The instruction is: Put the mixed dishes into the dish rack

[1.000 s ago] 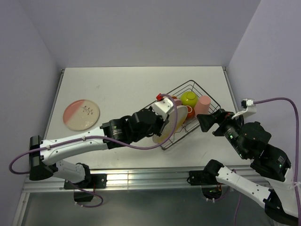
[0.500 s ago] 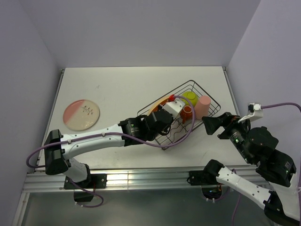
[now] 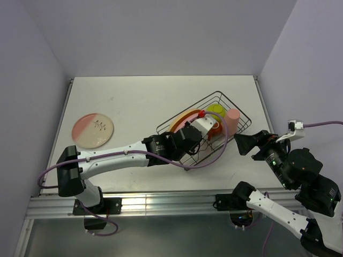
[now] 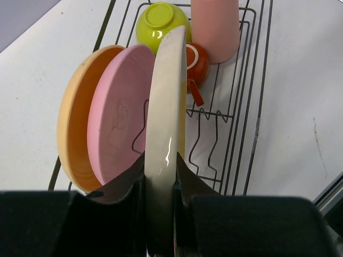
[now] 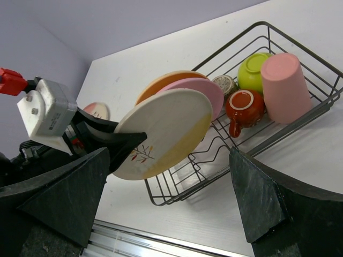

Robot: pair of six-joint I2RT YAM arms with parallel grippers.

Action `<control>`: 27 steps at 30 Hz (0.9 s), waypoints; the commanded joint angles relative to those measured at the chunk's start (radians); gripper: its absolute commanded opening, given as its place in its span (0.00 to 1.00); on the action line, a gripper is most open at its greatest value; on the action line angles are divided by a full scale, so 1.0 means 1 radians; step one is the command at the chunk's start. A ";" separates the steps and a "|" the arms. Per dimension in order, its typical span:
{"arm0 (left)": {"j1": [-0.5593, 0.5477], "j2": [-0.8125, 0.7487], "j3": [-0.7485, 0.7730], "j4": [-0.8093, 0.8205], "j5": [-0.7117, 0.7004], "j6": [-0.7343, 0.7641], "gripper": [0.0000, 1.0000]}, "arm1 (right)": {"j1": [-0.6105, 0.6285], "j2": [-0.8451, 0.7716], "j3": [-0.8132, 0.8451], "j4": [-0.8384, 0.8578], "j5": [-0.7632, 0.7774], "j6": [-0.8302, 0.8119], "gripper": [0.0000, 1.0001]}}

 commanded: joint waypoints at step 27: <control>0.094 0.100 0.117 0.090 0.212 -0.030 0.00 | -0.001 -0.031 0.006 -0.019 0.031 0.013 1.00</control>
